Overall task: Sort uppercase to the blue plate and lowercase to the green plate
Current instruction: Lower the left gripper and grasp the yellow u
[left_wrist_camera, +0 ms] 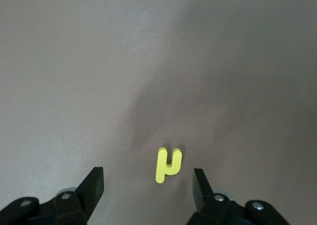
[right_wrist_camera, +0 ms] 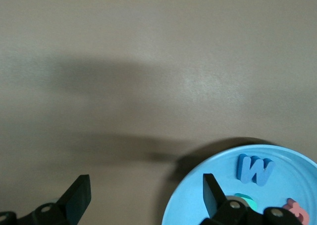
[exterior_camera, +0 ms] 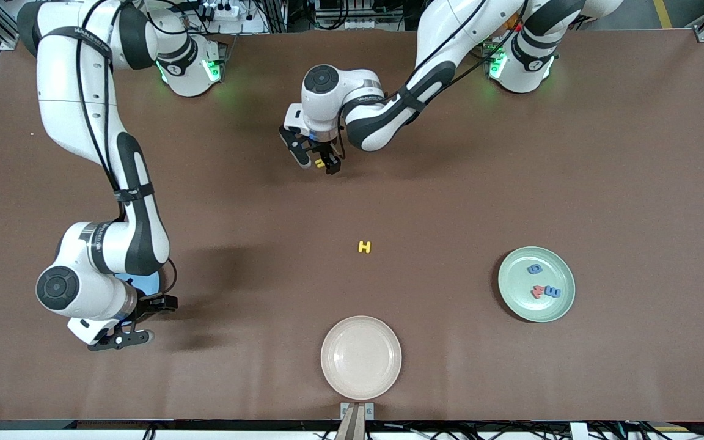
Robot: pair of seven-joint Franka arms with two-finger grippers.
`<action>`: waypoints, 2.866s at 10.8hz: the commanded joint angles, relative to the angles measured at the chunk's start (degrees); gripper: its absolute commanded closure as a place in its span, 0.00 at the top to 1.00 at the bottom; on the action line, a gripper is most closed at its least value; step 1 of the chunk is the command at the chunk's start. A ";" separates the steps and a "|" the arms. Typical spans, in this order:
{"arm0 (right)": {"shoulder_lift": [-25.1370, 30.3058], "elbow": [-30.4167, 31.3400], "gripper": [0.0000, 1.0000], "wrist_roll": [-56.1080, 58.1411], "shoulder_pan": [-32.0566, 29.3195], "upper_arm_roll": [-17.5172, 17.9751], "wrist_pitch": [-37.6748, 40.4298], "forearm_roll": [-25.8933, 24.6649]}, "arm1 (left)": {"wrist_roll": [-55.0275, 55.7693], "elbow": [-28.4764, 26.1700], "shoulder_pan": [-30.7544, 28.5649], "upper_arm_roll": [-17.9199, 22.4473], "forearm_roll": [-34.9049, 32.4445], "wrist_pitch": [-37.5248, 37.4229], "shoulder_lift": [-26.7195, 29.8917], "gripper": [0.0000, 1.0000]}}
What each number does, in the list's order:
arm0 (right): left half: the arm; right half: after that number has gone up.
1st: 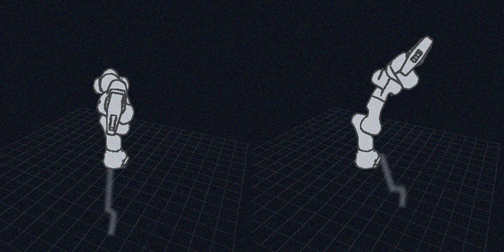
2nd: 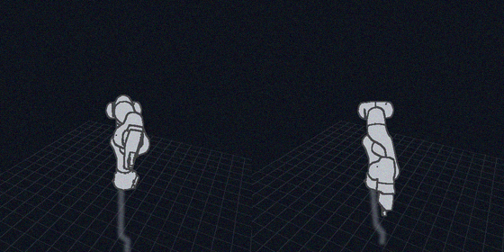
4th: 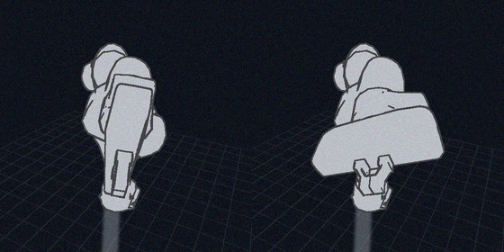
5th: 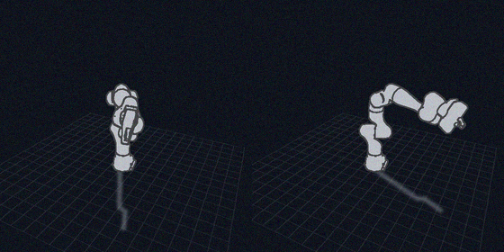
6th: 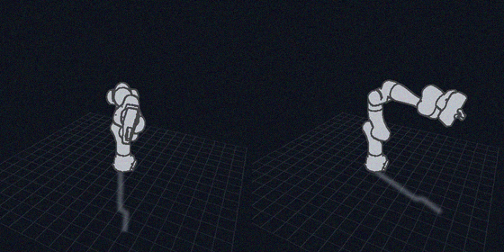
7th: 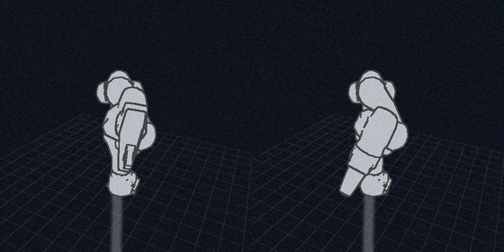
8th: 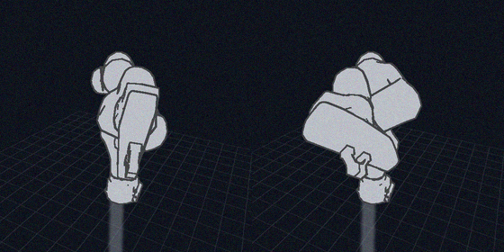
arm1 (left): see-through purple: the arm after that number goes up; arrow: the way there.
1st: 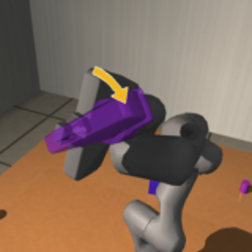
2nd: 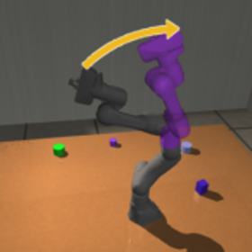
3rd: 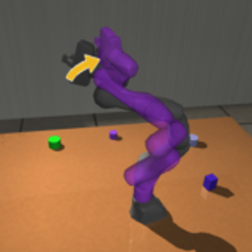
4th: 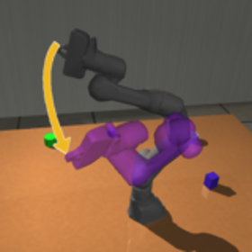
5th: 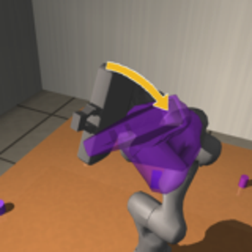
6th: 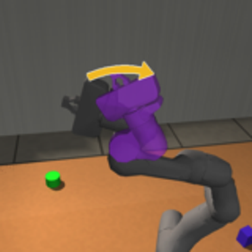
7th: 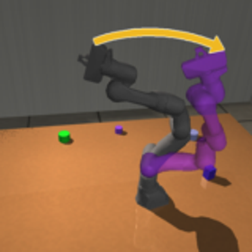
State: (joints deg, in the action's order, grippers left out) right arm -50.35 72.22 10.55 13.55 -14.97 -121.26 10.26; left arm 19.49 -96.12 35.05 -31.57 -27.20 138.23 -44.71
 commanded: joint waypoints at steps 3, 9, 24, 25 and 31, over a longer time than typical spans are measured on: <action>1.31 0.38 1.00 -0.01 1.39 -0.15 0.85 0.82 | -1.21 1.29 1.69 0.01 -2.51 1.08 -2.40 0.78; 1.22 0.20 1.00 -0.79 2.53 -0.06 0.32 0.91 | -1.21 2.78 2.21 0.28 -2.51 1.26 -4.16 0.72; 0.87 -0.15 1.00 -8.52 5.17 0.03 -0.73 1.96 | -1.04 3.57 1.78 0.45 -6.90 0.47 -4.26 0.00; 0.87 -0.15 1.00 -10.36 6.21 0.03 -0.73 1.96 | -1.21 3.57 0.30 1.06 -7.86 -3.10 -1.99 0.00; -2.64 -2.79 1.00 -31.62 21.40 0.03 -1.61 1.70 | -1.30 3.66 -16.56 1.33 -0.15 -23.07 13.14 0.00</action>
State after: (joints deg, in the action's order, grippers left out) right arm -50.70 71.18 -17.66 31.70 -14.46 -122.40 11.28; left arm 18.74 -90.32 23.10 -30.27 -29.98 117.36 -35.35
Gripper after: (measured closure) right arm 0.000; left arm 0.740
